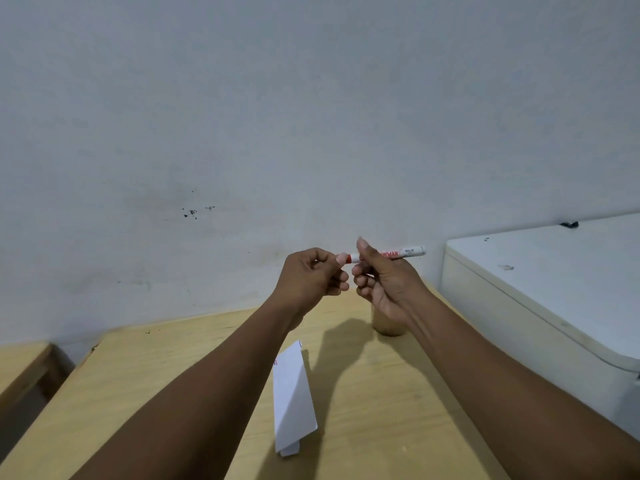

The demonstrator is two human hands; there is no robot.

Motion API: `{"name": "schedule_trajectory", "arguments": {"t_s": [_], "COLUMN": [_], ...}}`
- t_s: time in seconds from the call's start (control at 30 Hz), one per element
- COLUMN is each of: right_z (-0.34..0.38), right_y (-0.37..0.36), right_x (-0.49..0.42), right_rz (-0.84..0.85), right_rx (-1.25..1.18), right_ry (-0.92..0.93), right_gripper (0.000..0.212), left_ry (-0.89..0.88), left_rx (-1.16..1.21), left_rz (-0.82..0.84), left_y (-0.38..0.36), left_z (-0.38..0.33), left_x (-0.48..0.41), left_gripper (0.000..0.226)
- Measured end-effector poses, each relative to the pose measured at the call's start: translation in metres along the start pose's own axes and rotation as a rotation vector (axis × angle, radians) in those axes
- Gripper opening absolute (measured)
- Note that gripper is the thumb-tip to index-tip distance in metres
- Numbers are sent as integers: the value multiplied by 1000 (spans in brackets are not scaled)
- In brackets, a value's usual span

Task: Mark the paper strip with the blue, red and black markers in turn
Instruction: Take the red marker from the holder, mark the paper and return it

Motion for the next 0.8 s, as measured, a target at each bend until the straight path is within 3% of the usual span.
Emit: {"name": "schedule_trajectory", "arguments": {"t_s": [0.13, 0.2, 0.3, 0.4, 0.53, 0.8], "right_z": [28, 41, 51, 43, 31, 22], "right_y": [38, 60, 68, 65, 82, 92], "right_x": [-14, -17, -18, -21, -31, -39], "right_rz": [-228, -310, -221, -78, -100, -96], "right_rx": [84, 302, 836, 1127, 1219, 1164], "right_ry": [45, 132, 340, 404, 421, 440], "right_gripper": [58, 55, 34, 26, 10, 10], "left_ry": [-127, -181, -241, -283, -311, -250], "left_rx": [-165, -280, -454, -590, -684, -602], "left_rz": [-109, -108, -77, -29, 33, 89], "left_y": [5, 4, -9, -33, -59, -67], "left_z": [-22, -31, -36, -33, -23, -18], "left_x": [-20, -29, -41, -51, -58, -64], "left_gripper": [26, 27, 23, 20, 23, 34]}}
Point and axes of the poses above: each hand's wrist, its own x-axis away from the middle knuckle, its own y-axis out of the back of the hand, z = x × y, the point moved 5 cm from there along -x, towards the middle knuckle
